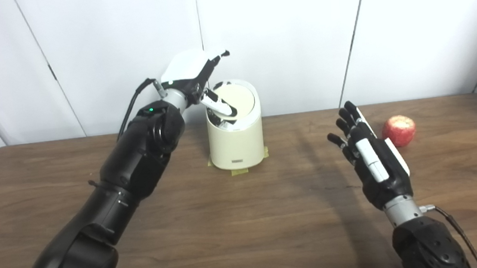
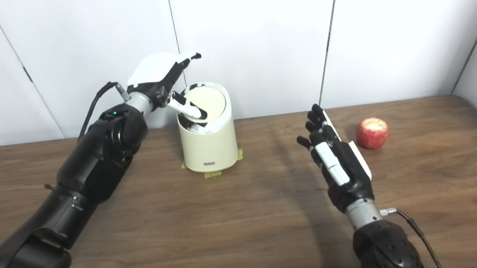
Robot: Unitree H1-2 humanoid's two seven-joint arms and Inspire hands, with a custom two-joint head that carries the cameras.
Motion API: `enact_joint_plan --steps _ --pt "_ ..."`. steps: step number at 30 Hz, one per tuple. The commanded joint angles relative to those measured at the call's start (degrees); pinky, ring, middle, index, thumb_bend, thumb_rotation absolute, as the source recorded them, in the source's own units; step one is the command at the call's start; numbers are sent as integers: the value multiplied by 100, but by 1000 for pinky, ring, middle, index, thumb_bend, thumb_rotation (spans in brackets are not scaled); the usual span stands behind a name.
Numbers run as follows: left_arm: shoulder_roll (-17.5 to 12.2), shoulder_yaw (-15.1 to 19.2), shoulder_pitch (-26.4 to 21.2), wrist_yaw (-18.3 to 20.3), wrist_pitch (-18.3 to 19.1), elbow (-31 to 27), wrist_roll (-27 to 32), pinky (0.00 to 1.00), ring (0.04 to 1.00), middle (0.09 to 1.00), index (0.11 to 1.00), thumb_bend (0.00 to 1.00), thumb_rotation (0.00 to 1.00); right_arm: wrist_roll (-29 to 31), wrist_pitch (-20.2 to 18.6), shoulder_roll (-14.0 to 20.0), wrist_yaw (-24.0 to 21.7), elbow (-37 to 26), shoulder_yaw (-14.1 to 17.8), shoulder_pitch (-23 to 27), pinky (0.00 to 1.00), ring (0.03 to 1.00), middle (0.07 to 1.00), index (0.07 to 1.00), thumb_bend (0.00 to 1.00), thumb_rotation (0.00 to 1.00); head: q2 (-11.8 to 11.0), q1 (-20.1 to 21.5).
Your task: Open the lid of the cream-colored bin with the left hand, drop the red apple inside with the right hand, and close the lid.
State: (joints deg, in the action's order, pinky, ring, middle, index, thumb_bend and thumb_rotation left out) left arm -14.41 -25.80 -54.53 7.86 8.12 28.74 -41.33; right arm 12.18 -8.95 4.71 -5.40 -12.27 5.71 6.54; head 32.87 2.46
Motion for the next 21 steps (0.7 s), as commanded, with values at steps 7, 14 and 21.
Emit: enact_joint_plan --steps 7,14,21 --pt "-8 91 -540 -71 7 -39 -99 873 903 920 928 819 105 114 276 -38 -16 -112 53 61 912 997 1000 1000 711 709 23 14" --pt "-22 25 -600 -74 -73 43 -203 871 895 910 926 830 106 93 333 -54 -7 -43 43 17 914 992 1000 1000 727 710 33 20" --pt "-19 -95 -662 -84 -133 77 -355 871 886 904 927 843 101 87 314 -46 -14 -23 32 13 914 989 1000 996 738 714 43 22"
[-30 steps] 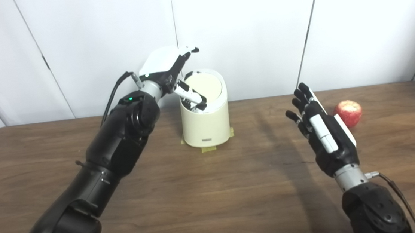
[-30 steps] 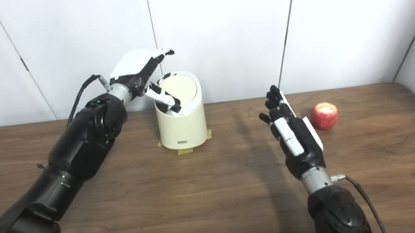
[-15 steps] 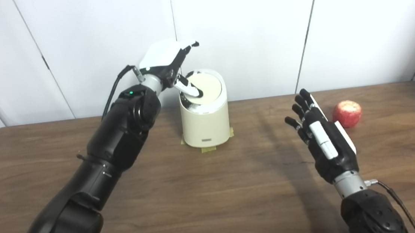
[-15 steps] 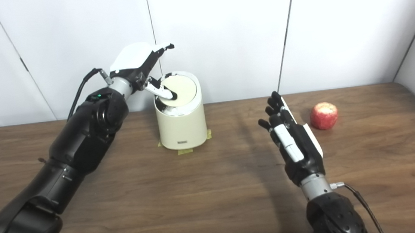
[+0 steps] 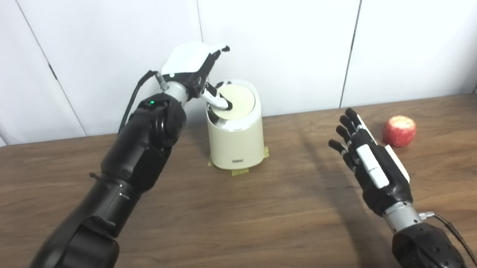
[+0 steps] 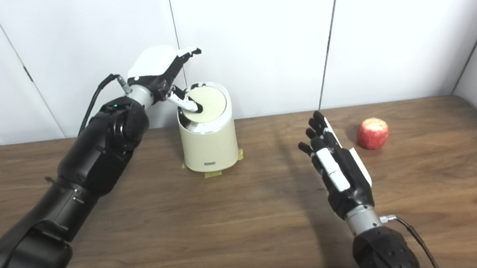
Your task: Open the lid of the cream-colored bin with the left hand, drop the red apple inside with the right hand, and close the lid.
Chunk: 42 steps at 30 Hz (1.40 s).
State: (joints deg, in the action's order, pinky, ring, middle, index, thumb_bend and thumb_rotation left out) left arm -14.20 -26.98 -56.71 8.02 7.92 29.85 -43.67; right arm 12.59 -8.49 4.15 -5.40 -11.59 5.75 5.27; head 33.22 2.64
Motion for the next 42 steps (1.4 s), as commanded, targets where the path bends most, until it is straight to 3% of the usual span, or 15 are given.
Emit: enact_joint_plan --steps 1,6,15,20,31,36,40,42 --pt "-38 -2 -452 -86 -102 -35 -145 865 884 904 928 849 105 45 266 10 -14 -99 25 141 915 990 1000 996 742 714 8 1" --pt "-51 -154 -473 -42 -99 -69 -331 855 888 906 930 875 107 38 232 2 1 -123 20 149 906 988 1000 995 744 710 29 -6" --pt "-113 -554 -456 -170 -511 37 -864 912 920 914 934 955 83 -29 96 -21 58 -224 -16 177 862 976 995 990 738 717 51 20" --pt "-93 -719 -407 175 -524 7 -1018 994 954 932 943 974 89 13 63 -22 57 -241 -13 183 863 975 995 989 733 706 60 38" --pt "8 -852 -323 470 -586 -11 -1102 974 946 928 926 998 73 10 -86 -52 129 -364 -10 179 849 963 991 988 746 690 75 81" --pt "-96 -566 -230 618 -475 -328 -878 988 945 931 929 967 76 25 -49 -29 126 -360 -7 198 857 966 992 993 739 695 83 99" --pt "-112 -127 -37 709 -200 -738 -610 925 928 912 901 821 161 17 -21 -8 112 -365 -6 203 869 971 994 989 738 703 76 129" --pt "-68 264 131 684 -94 -980 -240 879 917 903 887 767 183 17 -3 7 102 -370 -4 195 868 972 993 987 742 710 75 138"
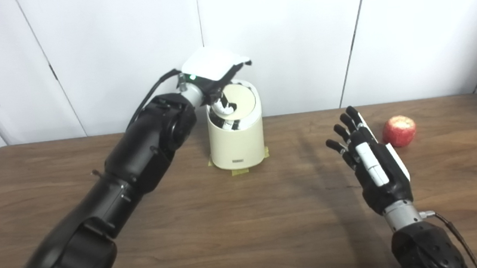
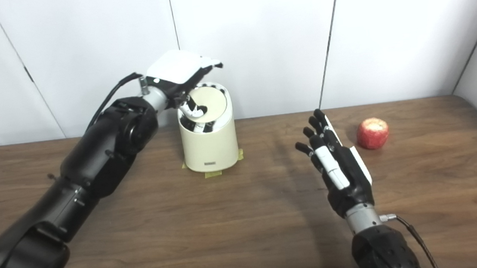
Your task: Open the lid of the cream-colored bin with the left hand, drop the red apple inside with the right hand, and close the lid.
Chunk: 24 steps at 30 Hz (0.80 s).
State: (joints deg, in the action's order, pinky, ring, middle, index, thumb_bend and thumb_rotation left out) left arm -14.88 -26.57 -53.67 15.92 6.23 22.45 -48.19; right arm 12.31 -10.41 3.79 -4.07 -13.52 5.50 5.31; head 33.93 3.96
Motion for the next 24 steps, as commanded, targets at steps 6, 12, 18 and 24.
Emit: enact_joint_plan --steps 6,12,18,24 --pt "259 1343 284 -445 561 -1129 1057 681 808 829 884 732 244 50 191 76 -25 -165 52 181 865 969 989 985 734 696 11 1" --pt "584 2349 761 -753 922 -2004 2005 608 737 774 829 603 281 100 218 138 -77 -108 74 189 864 971 990 984 734 689 8 -2" --pt "674 2803 1517 -928 1133 -2877 2572 629 717 735 783 569 223 91 241 158 -47 -121 90 162 850 958 976 960 729 678 8 10" --pt "552 3195 2276 -899 1281 -3440 3234 662 735 773 811 504 323 118 235 207 -57 -176 137 133 847 957 976 958 703 617 21 5"
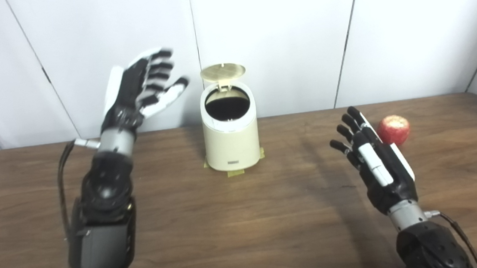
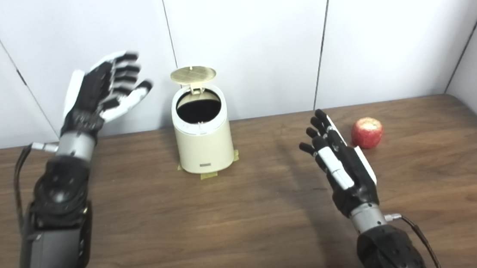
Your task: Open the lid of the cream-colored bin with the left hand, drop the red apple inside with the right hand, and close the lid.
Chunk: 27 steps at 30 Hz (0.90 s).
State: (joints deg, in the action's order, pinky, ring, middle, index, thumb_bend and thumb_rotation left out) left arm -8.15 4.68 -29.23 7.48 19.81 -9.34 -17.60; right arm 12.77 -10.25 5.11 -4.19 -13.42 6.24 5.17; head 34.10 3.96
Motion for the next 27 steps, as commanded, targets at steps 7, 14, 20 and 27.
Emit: enact_joint_plan --steps 7,14,20,27 --pt "-383 632 673 293 -61 -481 1558 798 827 851 878 479 621 -22 108 222 -3 -349 132 189 806 949 977 952 669 565 34 46" --pt "-475 633 1492 347 237 -682 2071 820 856 885 906 462 739 -154 -600 540 292 -960 441 332 738 900 942 933 584 507 109 268" --pt "-475 549 1938 307 78 -672 2136 827 859 893 922 448 720 -1161 -863 1447 361 -1001 561 487 786 855 909 899 785 287 171 639" --pt "-589 547 2073 336 32 -659 2227 928 887 901 939 465 768 -2813 -1277 2584 220 -976 188 765 743 854 901 897 795 114 203 1000"
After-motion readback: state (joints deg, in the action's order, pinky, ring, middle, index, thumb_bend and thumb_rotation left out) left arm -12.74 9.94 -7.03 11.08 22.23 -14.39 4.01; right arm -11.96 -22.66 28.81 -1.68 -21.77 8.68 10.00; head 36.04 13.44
